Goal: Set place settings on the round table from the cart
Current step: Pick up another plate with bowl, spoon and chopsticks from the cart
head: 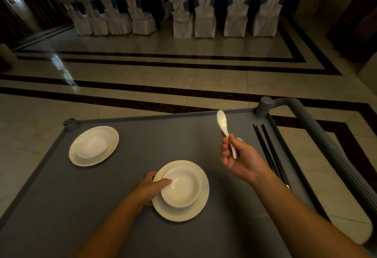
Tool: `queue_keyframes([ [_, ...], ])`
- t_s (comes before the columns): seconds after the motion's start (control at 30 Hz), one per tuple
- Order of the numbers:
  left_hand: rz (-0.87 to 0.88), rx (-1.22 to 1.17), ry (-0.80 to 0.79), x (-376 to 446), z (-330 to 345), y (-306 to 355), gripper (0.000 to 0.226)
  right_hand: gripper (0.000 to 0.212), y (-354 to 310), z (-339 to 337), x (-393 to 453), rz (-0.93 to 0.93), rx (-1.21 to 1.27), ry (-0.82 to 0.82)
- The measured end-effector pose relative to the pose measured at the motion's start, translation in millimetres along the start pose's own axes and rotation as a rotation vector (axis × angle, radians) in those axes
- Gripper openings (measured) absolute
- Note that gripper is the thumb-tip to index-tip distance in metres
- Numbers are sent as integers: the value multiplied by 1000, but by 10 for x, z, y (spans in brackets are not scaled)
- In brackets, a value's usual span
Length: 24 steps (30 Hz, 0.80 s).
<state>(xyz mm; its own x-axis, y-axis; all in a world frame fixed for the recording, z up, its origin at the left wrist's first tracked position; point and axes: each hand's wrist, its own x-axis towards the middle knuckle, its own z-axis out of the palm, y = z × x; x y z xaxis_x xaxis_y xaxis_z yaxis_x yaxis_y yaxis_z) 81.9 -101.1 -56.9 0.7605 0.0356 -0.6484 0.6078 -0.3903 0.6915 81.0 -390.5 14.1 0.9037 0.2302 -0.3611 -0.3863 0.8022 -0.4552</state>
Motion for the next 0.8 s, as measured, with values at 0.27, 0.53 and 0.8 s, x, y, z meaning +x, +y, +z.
queue_keyframes([
  [0.27,-14,-3,-20,3,13,15,48,34,-301,-295,-244,54,-150,-110],
  [0.53,-17,-8,-27,7,25,10,50,7,-394,-562,-111,-198,-1160,610],
  [0.8,-31,-24,-48,35,2,-18,54,33,-402,-1140,-41,-194,-1916,1014],
])
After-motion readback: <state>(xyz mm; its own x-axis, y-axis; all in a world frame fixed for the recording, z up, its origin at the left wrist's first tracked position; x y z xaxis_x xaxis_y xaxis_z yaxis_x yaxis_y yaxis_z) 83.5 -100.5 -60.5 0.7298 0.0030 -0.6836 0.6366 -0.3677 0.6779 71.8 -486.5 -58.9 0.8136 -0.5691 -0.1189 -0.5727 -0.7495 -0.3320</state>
